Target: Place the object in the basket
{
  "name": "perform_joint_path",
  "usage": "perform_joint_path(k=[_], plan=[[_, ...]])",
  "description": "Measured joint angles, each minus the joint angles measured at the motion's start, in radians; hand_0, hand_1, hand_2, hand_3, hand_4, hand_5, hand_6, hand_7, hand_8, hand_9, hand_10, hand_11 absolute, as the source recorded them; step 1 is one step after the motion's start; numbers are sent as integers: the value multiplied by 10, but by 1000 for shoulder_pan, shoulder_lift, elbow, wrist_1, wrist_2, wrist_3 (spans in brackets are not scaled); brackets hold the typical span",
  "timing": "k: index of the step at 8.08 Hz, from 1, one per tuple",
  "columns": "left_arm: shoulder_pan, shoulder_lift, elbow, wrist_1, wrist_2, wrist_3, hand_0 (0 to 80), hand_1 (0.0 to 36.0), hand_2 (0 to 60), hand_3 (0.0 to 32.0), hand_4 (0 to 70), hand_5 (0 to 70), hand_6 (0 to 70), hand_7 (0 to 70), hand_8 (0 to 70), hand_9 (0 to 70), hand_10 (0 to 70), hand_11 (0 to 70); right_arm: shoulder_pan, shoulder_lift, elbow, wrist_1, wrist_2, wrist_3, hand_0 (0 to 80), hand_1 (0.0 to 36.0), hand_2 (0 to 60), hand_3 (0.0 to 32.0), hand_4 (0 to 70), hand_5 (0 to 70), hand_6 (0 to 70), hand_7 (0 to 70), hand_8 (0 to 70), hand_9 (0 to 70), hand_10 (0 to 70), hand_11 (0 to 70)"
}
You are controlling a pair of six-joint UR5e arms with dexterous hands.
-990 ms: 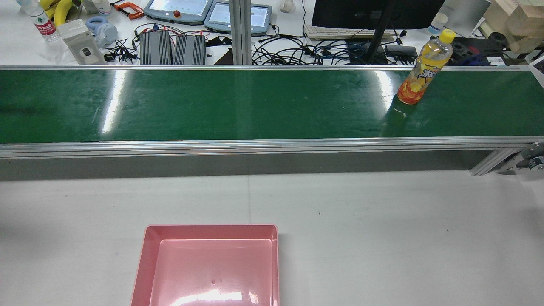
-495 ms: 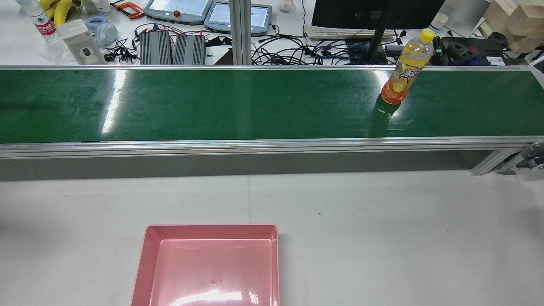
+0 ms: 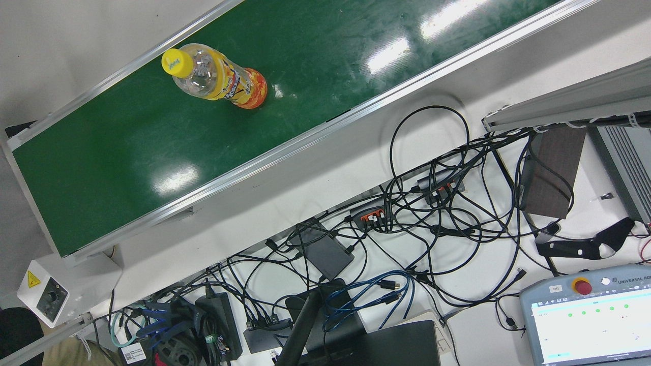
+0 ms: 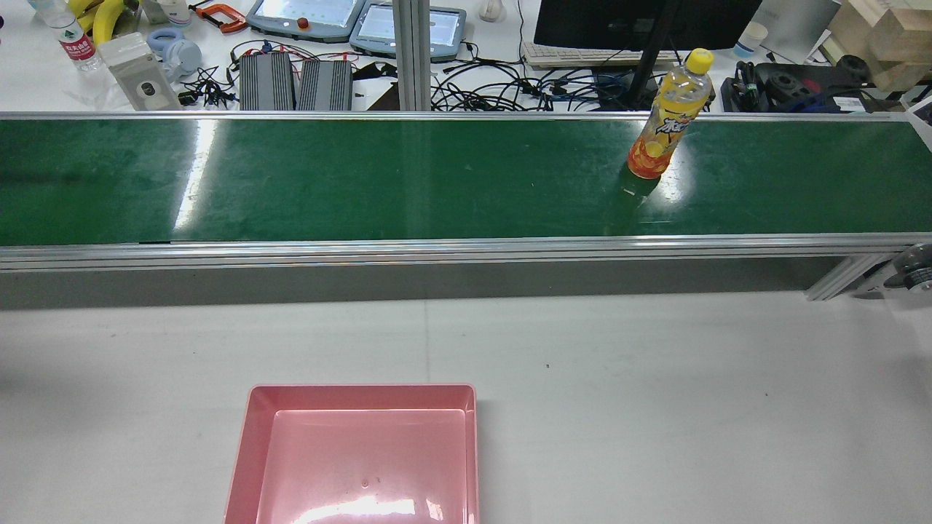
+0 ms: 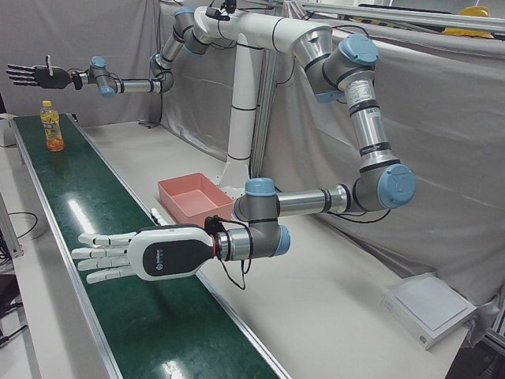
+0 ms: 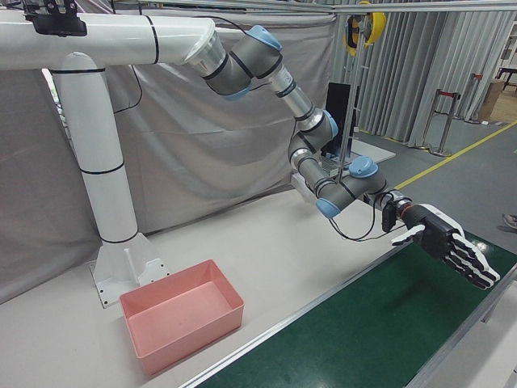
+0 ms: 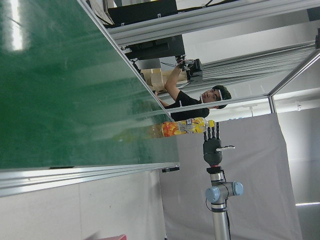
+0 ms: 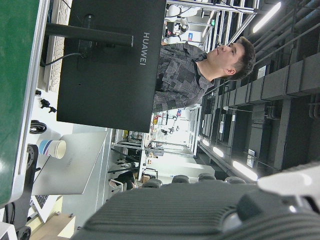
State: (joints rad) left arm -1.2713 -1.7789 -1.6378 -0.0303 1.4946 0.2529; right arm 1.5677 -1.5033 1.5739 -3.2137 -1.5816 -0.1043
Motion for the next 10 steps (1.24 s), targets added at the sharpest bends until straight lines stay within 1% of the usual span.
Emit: perform_joint_path(k=[1, 2, 5, 7, 8, 9, 10], plan=[[0, -3, 0, 3, 0, 0, 652, 250, 0, 0, 26, 180, 0, 72, 54, 14, 0, 19, 0, 0, 0, 0, 0, 0, 0, 0, 0, 0, 0, 0, 0, 0, 0, 0, 0, 0], [0, -4, 0, 5, 0, 0, 653, 247, 0, 16, 21, 183, 0, 70, 55, 14, 0, 14, 0, 0, 0, 0, 0, 0, 0, 0, 0, 0, 0, 0, 0, 0, 0, 0, 0, 0], [0, -6, -2, 5, -1, 1, 664, 248, 0, 0, 19, 187, 0, 68, 56, 20, 0, 21, 0, 0, 0, 0, 0, 0, 0, 0, 0, 0, 0, 0, 0, 0, 0, 0, 0, 0], [0, -7, -4, 6, -1, 0, 664, 250, 0, 2, 26, 183, 0, 70, 56, 23, 1, 28, 0, 0, 0, 0, 0, 0, 0, 0, 0, 0, 0, 0, 0, 0, 0, 0, 0, 0], [0, -7, -6, 6, -1, 0, 653, 241, 0, 18, 23, 188, 0, 67, 57, 21, 2, 26, 0, 0, 0, 0, 0, 0, 0, 0, 0, 0, 0, 0, 0, 0, 0, 0, 0, 0], [0, -7, -6, 6, -1, 0, 650, 243, 0, 8, 26, 186, 0, 68, 58, 24, 0, 23, 0, 0, 0, 0, 0, 0, 0, 0, 0, 0, 0, 0, 0, 0, 0, 0, 0, 0], [0, -7, -6, 6, -1, 0, 646, 242, 0, 6, 26, 189, 0, 68, 58, 23, 1, 27, 0, 0, 0, 0, 0, 0, 0, 0, 0, 0, 0, 0, 0, 0, 0, 0, 0, 0]])
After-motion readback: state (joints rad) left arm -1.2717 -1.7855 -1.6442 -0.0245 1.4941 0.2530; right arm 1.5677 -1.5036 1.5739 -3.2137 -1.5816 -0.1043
